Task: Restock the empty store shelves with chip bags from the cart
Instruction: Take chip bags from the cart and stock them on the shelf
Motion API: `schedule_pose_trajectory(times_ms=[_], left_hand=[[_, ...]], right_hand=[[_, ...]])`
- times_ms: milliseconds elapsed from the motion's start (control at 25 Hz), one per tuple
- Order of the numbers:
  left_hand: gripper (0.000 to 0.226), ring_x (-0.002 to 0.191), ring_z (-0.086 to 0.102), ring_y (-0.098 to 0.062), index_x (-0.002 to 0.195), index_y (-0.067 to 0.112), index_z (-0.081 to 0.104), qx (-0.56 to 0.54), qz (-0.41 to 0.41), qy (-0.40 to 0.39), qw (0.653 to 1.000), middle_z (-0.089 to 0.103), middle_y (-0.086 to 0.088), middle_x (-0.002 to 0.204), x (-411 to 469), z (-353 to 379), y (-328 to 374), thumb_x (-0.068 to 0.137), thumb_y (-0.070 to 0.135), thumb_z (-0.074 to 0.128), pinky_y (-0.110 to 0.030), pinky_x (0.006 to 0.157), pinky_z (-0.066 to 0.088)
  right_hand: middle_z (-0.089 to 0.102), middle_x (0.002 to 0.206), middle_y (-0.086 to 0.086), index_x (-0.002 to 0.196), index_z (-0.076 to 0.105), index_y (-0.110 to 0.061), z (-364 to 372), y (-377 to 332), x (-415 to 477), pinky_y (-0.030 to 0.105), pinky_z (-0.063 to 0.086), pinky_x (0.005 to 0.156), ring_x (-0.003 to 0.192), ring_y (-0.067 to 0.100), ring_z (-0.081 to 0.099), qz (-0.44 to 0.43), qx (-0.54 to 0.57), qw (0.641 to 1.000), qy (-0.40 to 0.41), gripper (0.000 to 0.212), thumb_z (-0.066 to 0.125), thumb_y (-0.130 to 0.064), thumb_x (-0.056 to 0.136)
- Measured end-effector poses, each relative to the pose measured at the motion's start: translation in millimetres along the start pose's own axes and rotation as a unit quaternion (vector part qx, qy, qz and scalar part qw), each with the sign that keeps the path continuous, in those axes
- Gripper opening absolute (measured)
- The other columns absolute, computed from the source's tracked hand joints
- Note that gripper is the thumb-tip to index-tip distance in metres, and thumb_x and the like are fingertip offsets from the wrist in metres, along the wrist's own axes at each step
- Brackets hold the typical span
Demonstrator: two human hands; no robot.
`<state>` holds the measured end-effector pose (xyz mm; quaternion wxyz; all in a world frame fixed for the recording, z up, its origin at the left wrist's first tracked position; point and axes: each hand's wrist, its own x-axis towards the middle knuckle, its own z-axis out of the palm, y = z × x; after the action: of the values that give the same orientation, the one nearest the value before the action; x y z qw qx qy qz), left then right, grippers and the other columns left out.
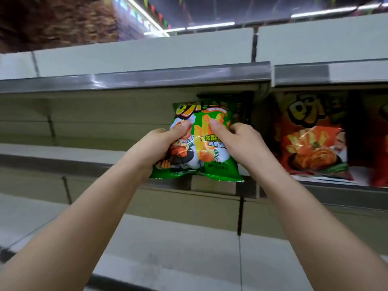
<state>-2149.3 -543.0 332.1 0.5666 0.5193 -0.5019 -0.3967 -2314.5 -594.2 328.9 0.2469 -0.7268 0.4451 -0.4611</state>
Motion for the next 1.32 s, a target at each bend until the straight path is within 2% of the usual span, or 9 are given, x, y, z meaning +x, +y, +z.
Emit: schedule_pose_trajectory(times_ms=[120,240,440,520,640,840,960,1120,1320], left_hand=[[0.039,0.073,0.072,-0.021,0.102,0.001,0.067,0.015,0.015,-0.023,1.0,0.074,-0.011,0.088,36.4,6.9,-2.3,0.086,0.037,0.063,-0.026,0.065,0.058],[0.043,0.083,0.071,-0.021,0.114,0.001,0.059,-0.004,0.02,-0.044,0.999,0.073,-0.012,0.097,68.9,12.0,-13.6,0.084,0.03,0.066,-0.029,0.07,0.056],[0.089,0.098,0.068,-0.025,0.122,0.005,0.052,0.051,0.018,-0.084,0.995,0.07,-0.01,0.107,102.4,23.0,-32.9,0.051,0.045,0.086,-0.044,0.092,0.051],[0.08,0.099,0.067,-0.025,0.123,0.006,0.05,0.059,0.007,-0.101,0.993,0.069,-0.009,0.109,110.0,27.8,-41.0,0.06,0.045,0.083,-0.044,0.095,0.05],[0.054,0.104,0.064,-0.025,0.122,0.006,0.046,0.077,-0.002,-0.087,0.993,0.066,-0.009,0.112,116.5,32.9,-50.7,0.082,0.035,0.07,-0.042,0.097,0.047],[0.069,0.103,0.064,-0.024,0.127,0.007,0.045,0.06,-0.01,-0.082,0.995,0.066,-0.01,0.116,106.8,31.9,-45.9,0.073,0.039,0.076,-0.039,0.094,0.049],[0.068,0.107,0.061,-0.018,0.136,0.012,0.04,0.05,0.046,-0.014,0.998,0.06,-0.006,0.125,81.9,34.3,-40.0,0.078,0.029,0.073,-0.027,0.083,0.048],[0.065,0.13,0.042,-0.016,0.139,0.019,0.035,0.064,0.129,0.107,0.984,0.044,-0.003,0.136,34.5,33.5,-41.3,0.083,0.021,0.069,-0.027,0.101,0.037],[0.043,0.116,0.05,-0.008,0.112,0.03,0.047,0.087,0.147,0.236,0.957,0.052,0.009,0.119,-42.1,-3.3,-69.7,0.078,0.022,0.072,-0.031,0.102,0.041]], right_hand=[[0.063,0.101,0.009,0.102,0.056,-0.005,-6.7,8.0,23.4,0.035,0.05,0.077,0.094,0.024,0.061,0.001,-0.019,0.999,0.027,0.056,0.051,-0.058,0.085],[0.06,0.112,0.012,0.114,0.049,-0.006,-3.0,22.6,40.4,0.044,0.05,0.088,0.102,0.028,0.06,0.032,-0.007,0.999,0.025,0.054,0.054,-0.052,0.086],[0.057,0.116,0.01,0.112,0.041,-0.012,2.0,44.5,49.3,0.042,0.051,0.09,0.102,0.025,0.059,0.101,0.031,0.994,0.03,0.034,0.053,-0.038,0.092],[0.054,0.115,0.008,0.119,0.038,-0.01,2.5,47.1,47.2,0.033,0.049,0.087,0.103,0.023,0.056,0.109,-0.016,0.994,0.027,0.036,0.047,-0.036,0.096],[0.051,0.124,0.012,0.129,0.033,-0.004,5.2,49.8,45.2,0.036,0.046,0.089,0.112,0.027,0.053,0.104,-0.08,0.991,0.022,0.045,0.04,-0.036,0.098],[0.05,0.126,0.014,0.13,0.034,-0.004,3.4,44.7,43.4,0.035,0.047,0.086,0.113,0.028,0.053,0.127,-0.101,0.987,0.005,0.048,0.037,-0.04,0.098],[0.043,0.133,0.013,0.136,0.031,-0.006,2.0,39.2,27.3,0.024,0.039,0.086,0.118,0.026,0.047,0.033,-0.149,0.985,0.079,0.05,0.043,-0.035,0.097],[0.041,0.128,0.005,0.132,0.041,-0.006,18.0,21.1,-6.6,0.003,0.027,0.084,0.113,0.009,0.041,-0.189,-0.081,0.965,0.161,0.041,0.049,-0.019,0.094],[0.045,0.109,-0.005,0.115,0.054,-0.005,79.1,8.9,-45.7,0.008,0.034,0.086,0.101,0.001,0.043,-0.27,0.088,0.955,0.084,0.03,0.051,-0.016,0.087]])
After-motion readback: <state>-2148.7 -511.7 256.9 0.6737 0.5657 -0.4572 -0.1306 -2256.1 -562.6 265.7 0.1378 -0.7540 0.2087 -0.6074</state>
